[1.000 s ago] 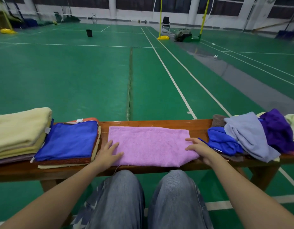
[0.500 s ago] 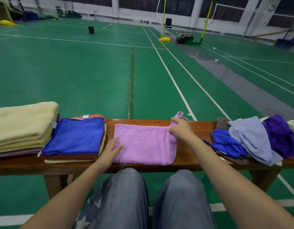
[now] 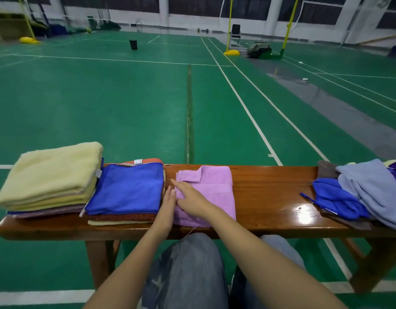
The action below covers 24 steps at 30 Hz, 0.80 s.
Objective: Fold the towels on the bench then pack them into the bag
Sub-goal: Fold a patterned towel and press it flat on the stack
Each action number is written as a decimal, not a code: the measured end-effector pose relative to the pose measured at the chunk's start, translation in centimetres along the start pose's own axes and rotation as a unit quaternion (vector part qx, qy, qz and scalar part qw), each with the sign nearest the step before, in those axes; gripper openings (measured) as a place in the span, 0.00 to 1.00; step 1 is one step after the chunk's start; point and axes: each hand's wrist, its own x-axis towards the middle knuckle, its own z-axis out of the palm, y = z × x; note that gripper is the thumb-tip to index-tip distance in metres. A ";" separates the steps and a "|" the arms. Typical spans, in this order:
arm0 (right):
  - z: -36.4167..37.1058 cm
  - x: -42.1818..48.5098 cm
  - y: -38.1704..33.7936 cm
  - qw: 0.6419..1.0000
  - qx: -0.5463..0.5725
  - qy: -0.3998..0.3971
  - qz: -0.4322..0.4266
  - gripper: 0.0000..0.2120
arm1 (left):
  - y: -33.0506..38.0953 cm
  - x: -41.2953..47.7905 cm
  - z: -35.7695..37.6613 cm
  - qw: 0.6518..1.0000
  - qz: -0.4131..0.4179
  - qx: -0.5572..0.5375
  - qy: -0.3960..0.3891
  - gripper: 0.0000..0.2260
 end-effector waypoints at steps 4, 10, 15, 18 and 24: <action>-1.6 -1.6 1.5 0.998 0.028 0.062 -0.019 0.27 | 1.8 -1.1 1.2 0.997 0.057 0.034 0.034 0.25; -4.8 -4.4 7.1 0.968 -0.158 0.145 0.133 0.32 | 1.5 -0.3 1.6 0.978 0.062 0.194 0.046 0.30; -5.1 -4.9 8.7 0.980 0.032 0.106 0.164 0.37 | 3.8 0.4 3.6 0.957 -0.020 0.264 0.118 0.28; -5.1 -4.5 8.6 0.977 0.094 0.096 0.166 0.35 | 4.3 0.3 4.3 0.953 -0.027 0.280 0.108 0.27; -6.0 -5.3 7.7 0.951 0.245 0.096 0.162 0.31 | 4.8 -0.1 4.5 0.988 -0.001 0.147 0.040 0.24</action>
